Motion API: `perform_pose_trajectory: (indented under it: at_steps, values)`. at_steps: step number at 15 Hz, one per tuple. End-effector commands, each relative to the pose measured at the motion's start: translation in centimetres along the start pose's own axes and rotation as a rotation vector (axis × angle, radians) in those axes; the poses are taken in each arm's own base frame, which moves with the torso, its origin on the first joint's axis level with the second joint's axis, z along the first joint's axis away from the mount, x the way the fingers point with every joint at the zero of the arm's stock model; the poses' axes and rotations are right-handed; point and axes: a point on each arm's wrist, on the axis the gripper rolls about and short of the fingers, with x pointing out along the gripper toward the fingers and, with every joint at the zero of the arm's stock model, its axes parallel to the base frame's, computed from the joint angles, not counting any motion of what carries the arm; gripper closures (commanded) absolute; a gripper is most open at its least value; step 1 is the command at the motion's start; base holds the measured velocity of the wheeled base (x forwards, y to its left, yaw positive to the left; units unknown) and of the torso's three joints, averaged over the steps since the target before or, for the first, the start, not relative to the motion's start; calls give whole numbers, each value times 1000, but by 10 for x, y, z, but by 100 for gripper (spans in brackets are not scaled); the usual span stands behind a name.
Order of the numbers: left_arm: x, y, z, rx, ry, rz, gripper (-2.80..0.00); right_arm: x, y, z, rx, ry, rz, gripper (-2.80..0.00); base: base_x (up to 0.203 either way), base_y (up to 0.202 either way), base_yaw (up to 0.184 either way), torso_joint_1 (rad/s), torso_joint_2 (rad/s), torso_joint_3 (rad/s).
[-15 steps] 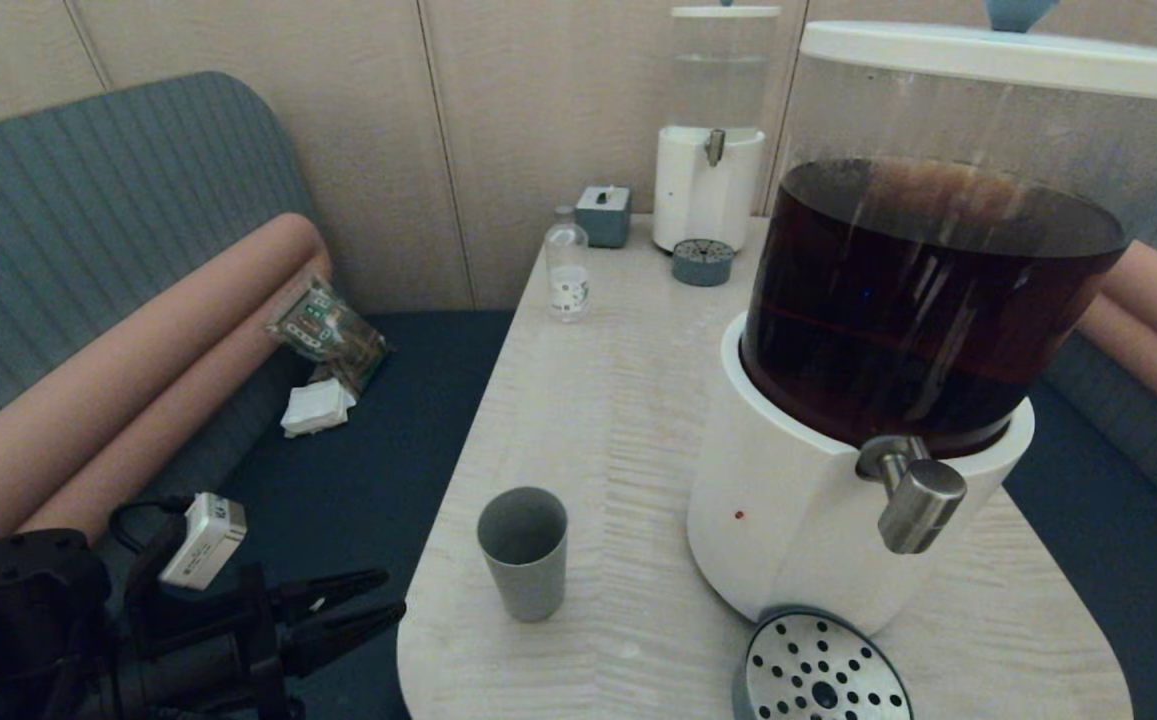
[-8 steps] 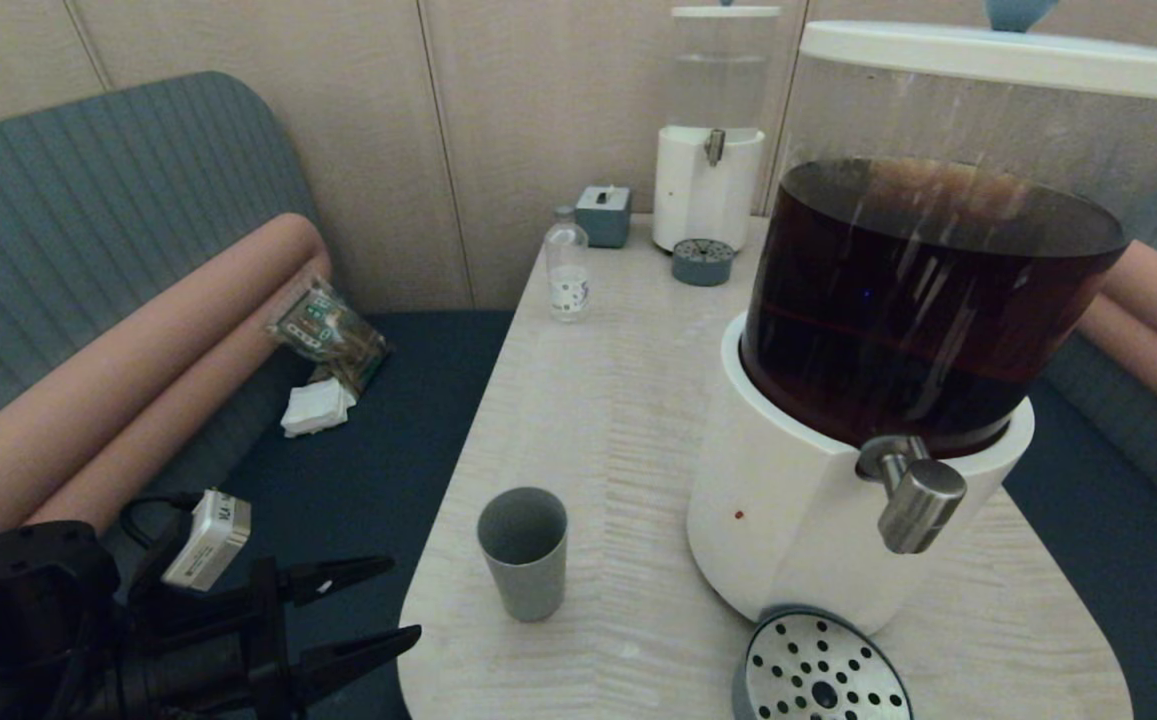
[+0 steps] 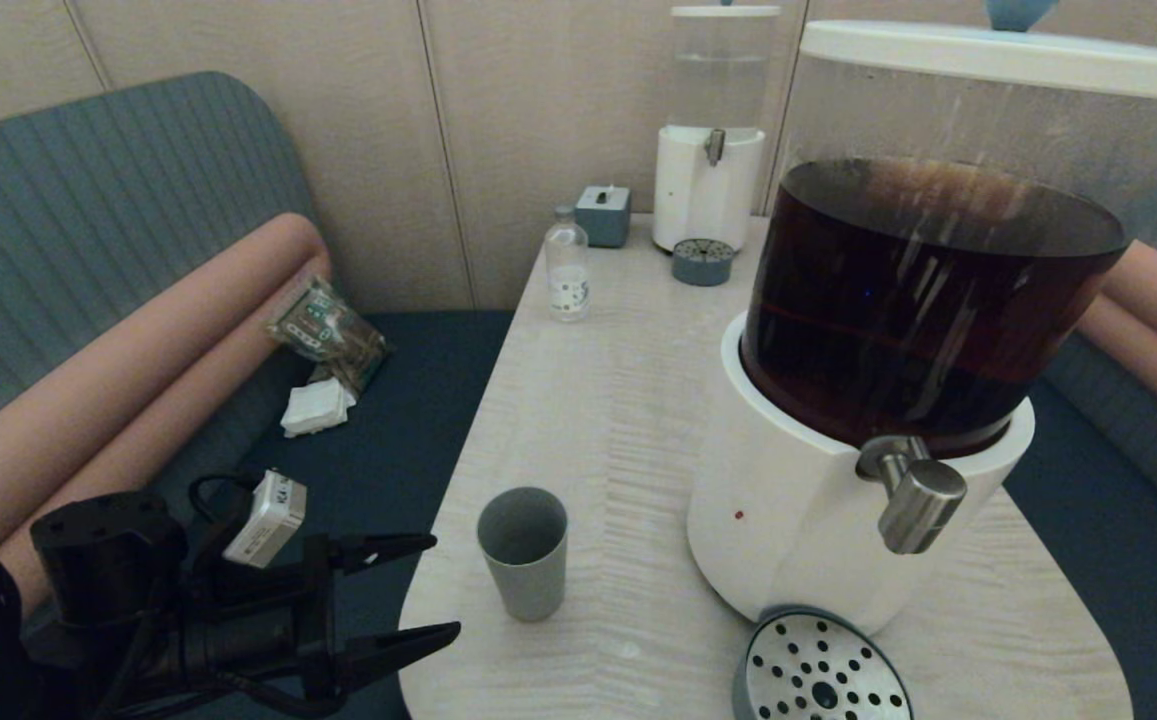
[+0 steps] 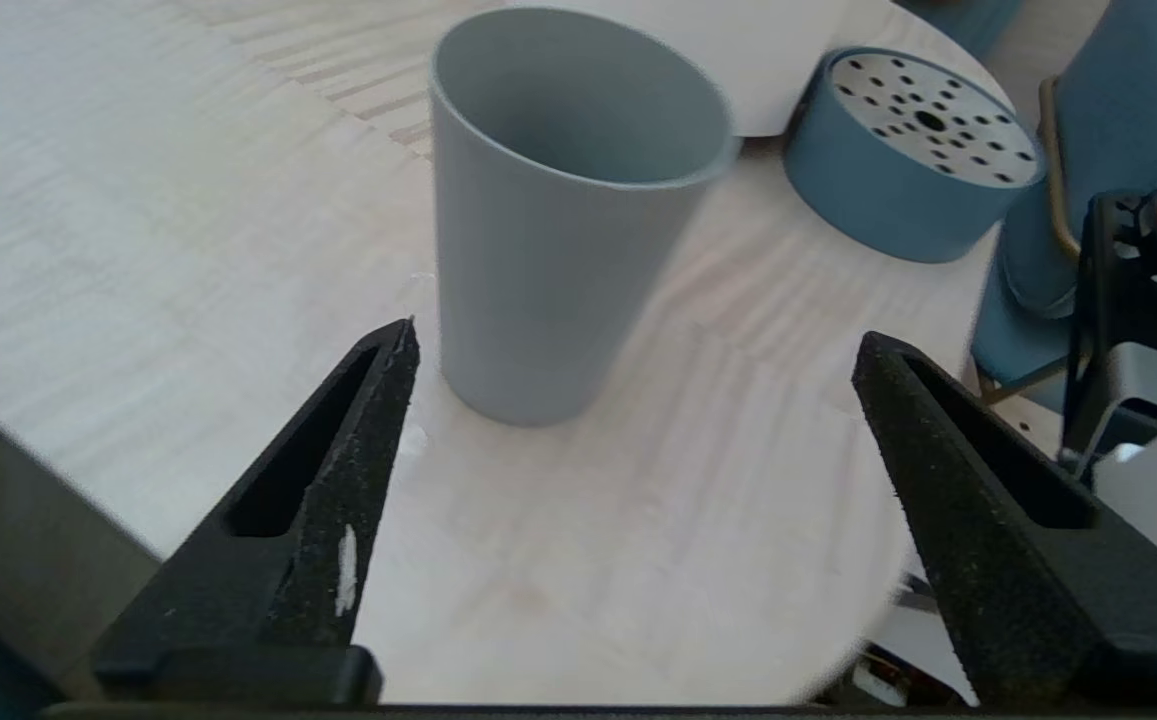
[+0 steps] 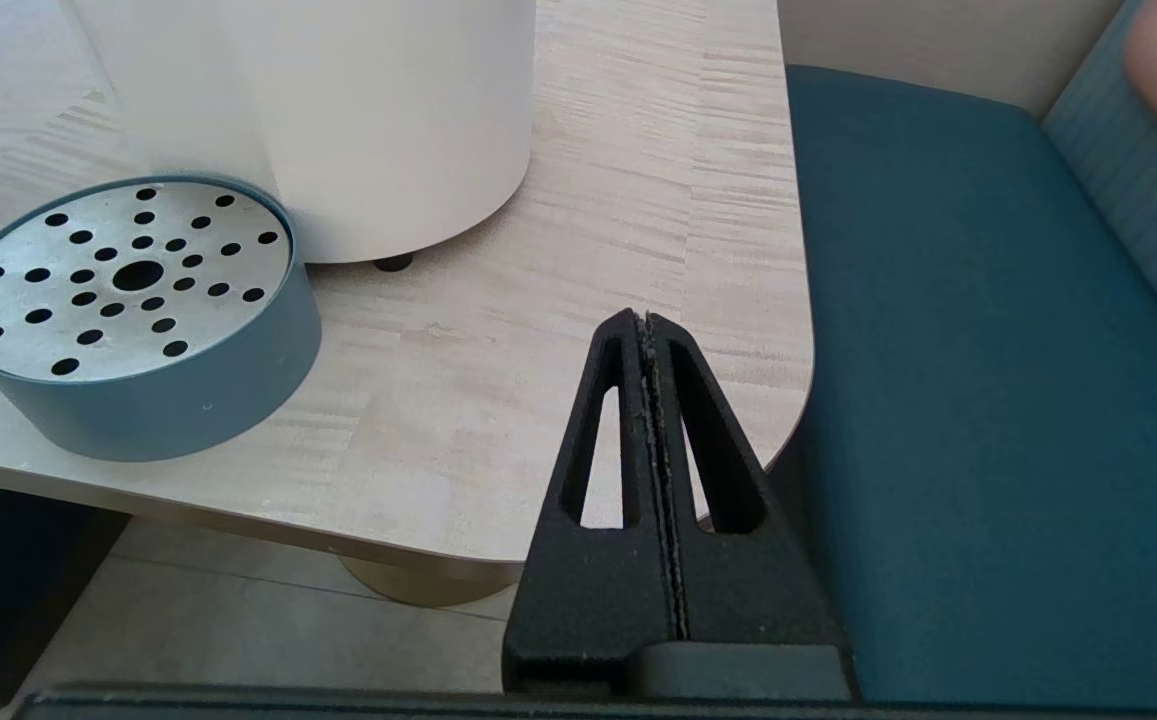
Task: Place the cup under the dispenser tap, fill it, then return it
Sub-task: Pick up the cup
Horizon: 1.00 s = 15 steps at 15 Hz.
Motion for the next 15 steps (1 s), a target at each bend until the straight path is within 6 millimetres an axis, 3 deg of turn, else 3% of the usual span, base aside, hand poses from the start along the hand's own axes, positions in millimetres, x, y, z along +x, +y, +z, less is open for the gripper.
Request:
perform_pose_trajectory:
  at_steps: [1, 15]
  values:
    - [9, 11, -7, -12, 8, -16, -280, 0, 0, -3, 0, 3, 1, 0, 0, 0, 0, 0, 0, 0]
    - [49, 29, -14, 6, 2, -96, -280, 0, 0, -3, 0, 3, 1, 0, 0, 0, 0, 0, 0, 0]
